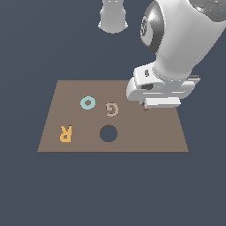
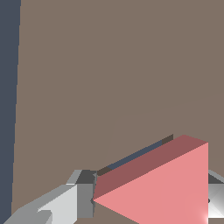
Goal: Insert a designated object into the corresponding slot on a board.
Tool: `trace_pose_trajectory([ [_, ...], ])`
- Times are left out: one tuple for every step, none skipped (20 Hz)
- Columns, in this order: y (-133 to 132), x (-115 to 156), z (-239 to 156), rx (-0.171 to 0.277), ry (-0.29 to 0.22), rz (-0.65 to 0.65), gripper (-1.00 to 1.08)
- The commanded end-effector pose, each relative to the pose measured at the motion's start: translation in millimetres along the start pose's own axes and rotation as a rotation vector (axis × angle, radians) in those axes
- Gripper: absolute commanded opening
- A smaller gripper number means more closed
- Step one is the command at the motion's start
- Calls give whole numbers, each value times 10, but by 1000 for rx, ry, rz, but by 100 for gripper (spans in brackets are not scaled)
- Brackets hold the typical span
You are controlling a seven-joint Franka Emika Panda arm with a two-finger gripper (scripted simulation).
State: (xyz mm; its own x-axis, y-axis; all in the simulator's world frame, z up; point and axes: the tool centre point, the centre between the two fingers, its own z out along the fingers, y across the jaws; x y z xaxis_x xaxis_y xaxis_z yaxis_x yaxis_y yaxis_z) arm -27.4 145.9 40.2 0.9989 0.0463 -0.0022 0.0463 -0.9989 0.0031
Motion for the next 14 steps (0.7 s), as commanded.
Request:
trace_pose_trajectory([
  [-21,-30,-4,0,0,11,-100],
  [-26,-34,-5,0,0,12,-100],
  [-28,-34,-5,0,0,13,-100],
  [-29,-31,-5,0,0,12,-100],
  [-28,-26,-4,0,0,11,-100],
  [-28,-24,-4,0,0,10,-100],
  [-31,-28,-2,0,0,10,-100],
  [-31,-28,2,0,0,10,-100],
  [-30,-28,14,0,0,10,-100],
  [-30,-27,34,0,0,10,-100],
  [-30,-26,61,0,0,10,-100],
  [-30,-25,81,0,0,10,-100],
  [-29,-25,93,0,0,10,-100],
  [-29,-25,97,0,0,10,-100],
])
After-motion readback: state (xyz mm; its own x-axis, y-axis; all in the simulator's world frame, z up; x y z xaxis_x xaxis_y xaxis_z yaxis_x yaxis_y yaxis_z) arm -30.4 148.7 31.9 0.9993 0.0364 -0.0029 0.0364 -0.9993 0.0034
